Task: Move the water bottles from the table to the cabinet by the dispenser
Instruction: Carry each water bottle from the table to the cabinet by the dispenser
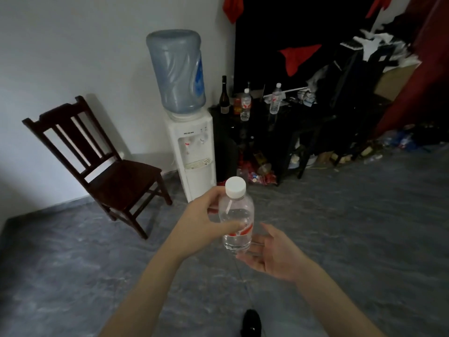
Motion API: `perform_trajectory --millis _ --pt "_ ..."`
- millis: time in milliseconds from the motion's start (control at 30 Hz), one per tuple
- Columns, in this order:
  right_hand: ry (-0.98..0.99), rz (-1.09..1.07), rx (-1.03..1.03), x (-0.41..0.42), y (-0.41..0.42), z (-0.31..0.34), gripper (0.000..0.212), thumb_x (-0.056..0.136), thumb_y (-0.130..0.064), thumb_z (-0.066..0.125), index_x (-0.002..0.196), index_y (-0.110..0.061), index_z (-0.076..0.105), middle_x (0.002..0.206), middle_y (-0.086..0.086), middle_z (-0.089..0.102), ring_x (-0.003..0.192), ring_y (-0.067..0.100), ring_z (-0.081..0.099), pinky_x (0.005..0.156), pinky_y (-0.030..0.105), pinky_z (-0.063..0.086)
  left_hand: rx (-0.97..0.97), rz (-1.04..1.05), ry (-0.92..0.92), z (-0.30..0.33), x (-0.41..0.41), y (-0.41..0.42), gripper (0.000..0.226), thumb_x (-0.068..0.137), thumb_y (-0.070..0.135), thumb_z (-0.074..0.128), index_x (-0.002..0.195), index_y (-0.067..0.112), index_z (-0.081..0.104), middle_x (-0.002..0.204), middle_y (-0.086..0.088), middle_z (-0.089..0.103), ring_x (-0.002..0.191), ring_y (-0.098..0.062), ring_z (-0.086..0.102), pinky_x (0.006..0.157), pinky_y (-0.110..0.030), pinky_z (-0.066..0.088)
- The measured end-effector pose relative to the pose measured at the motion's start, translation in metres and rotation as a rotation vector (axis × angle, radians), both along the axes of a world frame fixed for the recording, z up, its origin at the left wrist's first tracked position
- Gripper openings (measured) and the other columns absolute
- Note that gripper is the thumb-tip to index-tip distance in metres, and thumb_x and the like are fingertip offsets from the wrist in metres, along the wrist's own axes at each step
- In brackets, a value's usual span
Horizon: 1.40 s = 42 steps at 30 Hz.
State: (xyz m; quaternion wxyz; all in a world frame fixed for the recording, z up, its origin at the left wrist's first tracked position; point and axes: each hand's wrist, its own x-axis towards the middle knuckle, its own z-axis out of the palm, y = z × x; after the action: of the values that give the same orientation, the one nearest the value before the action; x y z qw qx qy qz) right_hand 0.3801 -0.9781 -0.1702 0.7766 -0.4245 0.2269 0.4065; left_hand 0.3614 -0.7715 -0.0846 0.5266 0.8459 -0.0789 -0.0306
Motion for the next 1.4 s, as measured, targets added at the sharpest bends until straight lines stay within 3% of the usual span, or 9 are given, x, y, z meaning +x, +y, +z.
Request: perform_trajectory --millis 200,400,567,700,867,967,1200,1400 --pt "0.033 -0.002 0.060 0.097 -0.023 -0.002 0.064 0.100 -0.049 0.039 0.132 0.004 0.054 0.126 0.026 0.064 0.110 0.037 0.064 0.074 0.035 0.060 0.053 0.002 -0.018 0.013 0.108 -0.019 0.068 0.066 0.050 0.085 0.127 0.039 0.059 0.117 0.022 0.069 0.109 0.001 0.065 0.100 -0.034 0.054" --pt "0.013 0.005 0.050 0.188 -0.033 0.008 0.063 0.100 -0.050 0.039 0.130 0.002 0.058 0.123 0.024 0.067 0.101 0.034 0.069 0.069 0.034 0.060 0.072 0.013 -0.065 0.021 0.187 -0.030 0.060 0.071 0.042 0.087 0.123 0.046 0.058 0.115 0.028 0.068 0.108 0.007 0.063 0.095 -0.024 0.053" --pt "0.021 0.043 0.054 0.245 -0.029 0.007 0.062 0.101 -0.048 0.038 0.128 0.003 0.060 0.125 0.024 0.066 0.098 0.034 0.069 0.069 0.034 0.061 0.087 0.039 -0.062 0.016 0.251 -0.028 0.060 0.071 0.039 0.088 0.124 0.038 0.062 0.112 0.027 0.070 0.106 0.007 0.064 0.093 -0.022 0.053" --pt "0.054 0.006 0.047 0.300 -0.024 -0.002 0.062 0.100 -0.046 0.039 0.129 0.006 0.057 0.128 0.027 0.063 0.100 0.037 0.065 0.079 0.037 0.057 0.089 0.021 -0.048 0.008 0.309 -0.022 0.059 0.072 0.038 0.089 0.124 0.036 0.062 0.110 0.025 0.071 0.104 0.006 0.065 0.088 -0.014 0.051" --pt "0.028 -0.001 -0.015 0.383 -0.012 -0.004 0.063 0.100 -0.048 0.038 0.129 0.004 0.057 0.128 0.026 0.063 0.103 0.037 0.065 0.065 0.033 0.059 0.090 -0.001 -0.073 0.007 0.396 -0.008 0.056 0.070 0.041 0.088 0.119 0.044 0.061 0.106 0.029 0.071 0.102 0.010 0.065 0.084 -0.008 0.048" --pt "-0.003 -0.009 -0.068 0.435 -0.004 0.002 0.063 0.100 -0.052 0.037 0.125 0.001 0.060 0.122 0.023 0.068 0.102 0.033 0.067 0.066 0.032 0.058 0.075 -0.011 -0.077 0.006 0.448 0.002 0.060 0.067 0.050 0.085 0.121 0.046 0.060 0.107 0.030 0.070 0.102 0.008 0.065 0.087 -0.013 0.051" --pt "0.001 -0.108 -0.114 0.531 0.006 -0.003 0.058 0.101 -0.048 0.039 0.122 -0.001 0.064 0.117 0.021 0.069 0.105 0.036 0.064 0.070 0.034 0.058 0.080 -0.092 -0.038 -0.003 0.559 0.011 0.061 0.070 0.045 0.087 0.123 0.045 0.057 0.107 0.030 0.070 0.103 0.009 0.065 0.088 -0.014 0.051" --pt "0.039 -0.132 -0.150 0.594 -0.004 -0.020 0.059 0.092 -0.052 0.050 0.117 -0.002 0.069 0.114 0.021 0.068 0.104 0.033 0.062 0.066 0.031 0.056 0.081 -0.142 0.012 -0.023 0.628 0.001 0.065 0.072 0.045 0.087 0.129 0.041 0.056 0.110 0.026 0.070 0.104 0.011 0.062 0.082 -0.006 0.048"
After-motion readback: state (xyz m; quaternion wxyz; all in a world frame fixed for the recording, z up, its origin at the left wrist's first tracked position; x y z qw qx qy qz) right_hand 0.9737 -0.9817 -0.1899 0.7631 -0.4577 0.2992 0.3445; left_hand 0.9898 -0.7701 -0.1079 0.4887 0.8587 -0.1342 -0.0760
